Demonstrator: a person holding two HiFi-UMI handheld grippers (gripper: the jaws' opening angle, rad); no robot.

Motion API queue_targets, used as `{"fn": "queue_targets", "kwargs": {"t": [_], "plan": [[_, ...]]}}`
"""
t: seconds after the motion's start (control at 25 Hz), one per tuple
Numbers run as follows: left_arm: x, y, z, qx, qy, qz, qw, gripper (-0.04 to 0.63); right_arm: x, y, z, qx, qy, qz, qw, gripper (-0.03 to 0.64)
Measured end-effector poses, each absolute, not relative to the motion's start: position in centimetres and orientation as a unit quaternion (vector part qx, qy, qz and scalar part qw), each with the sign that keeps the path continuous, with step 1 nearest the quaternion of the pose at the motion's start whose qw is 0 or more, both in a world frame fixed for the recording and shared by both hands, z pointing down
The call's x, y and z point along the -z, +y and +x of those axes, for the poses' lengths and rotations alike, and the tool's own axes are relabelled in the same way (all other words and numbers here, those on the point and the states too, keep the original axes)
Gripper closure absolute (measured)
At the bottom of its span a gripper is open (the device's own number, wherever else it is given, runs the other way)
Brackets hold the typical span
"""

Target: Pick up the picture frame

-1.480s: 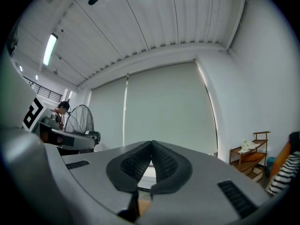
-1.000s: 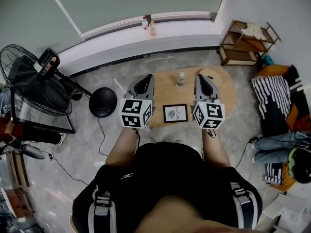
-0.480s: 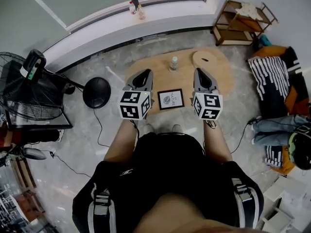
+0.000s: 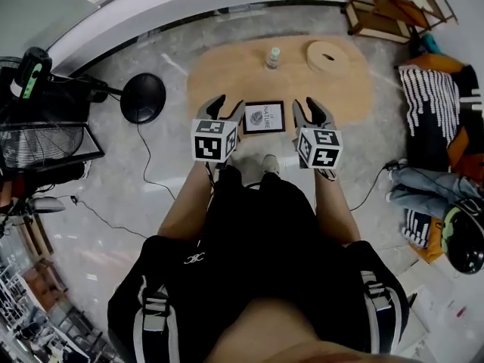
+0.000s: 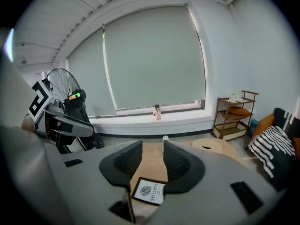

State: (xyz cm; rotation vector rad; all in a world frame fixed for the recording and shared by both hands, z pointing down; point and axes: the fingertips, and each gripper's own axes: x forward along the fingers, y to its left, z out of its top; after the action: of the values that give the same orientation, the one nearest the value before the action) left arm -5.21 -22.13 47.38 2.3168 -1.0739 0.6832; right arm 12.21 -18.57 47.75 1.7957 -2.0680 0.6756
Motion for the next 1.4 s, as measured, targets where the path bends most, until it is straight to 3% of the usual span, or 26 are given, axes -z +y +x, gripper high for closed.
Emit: {"fn": "queue_targets", "kwargs": {"t": [0.2, 0.76, 1.24, 1.4], "plan": [[-53.2, -21.3, -4.3, -0.270, -0.388, 0.829, 0.300, 0.385, -54.7, -18.7, 12.8, -0.276, -0.723, 0.599, 0.206, 0.476], [-73.9, -22.7, -3.0, -0.361, -0.408, 0.758, 0.358, 0.385, -76.2, -19.8, 13.1, -0.374, -0.694, 0.533, 0.307, 0.477], [-91.0, -25.0, -1.4, -0.390, -0.400, 0.720, 0.411, 0.387, -92.8, -20.9, 14.9, -0.440, -0.645, 0.532, 0.328, 0.474], [-94.9, -24.5, -1.7, -0.405, -0.394, 0.710, 0.420, 0.420, -96.5, -21.1, 15.5, -0.454, -0.634, 0.529, 0.336, 0.474]]}}
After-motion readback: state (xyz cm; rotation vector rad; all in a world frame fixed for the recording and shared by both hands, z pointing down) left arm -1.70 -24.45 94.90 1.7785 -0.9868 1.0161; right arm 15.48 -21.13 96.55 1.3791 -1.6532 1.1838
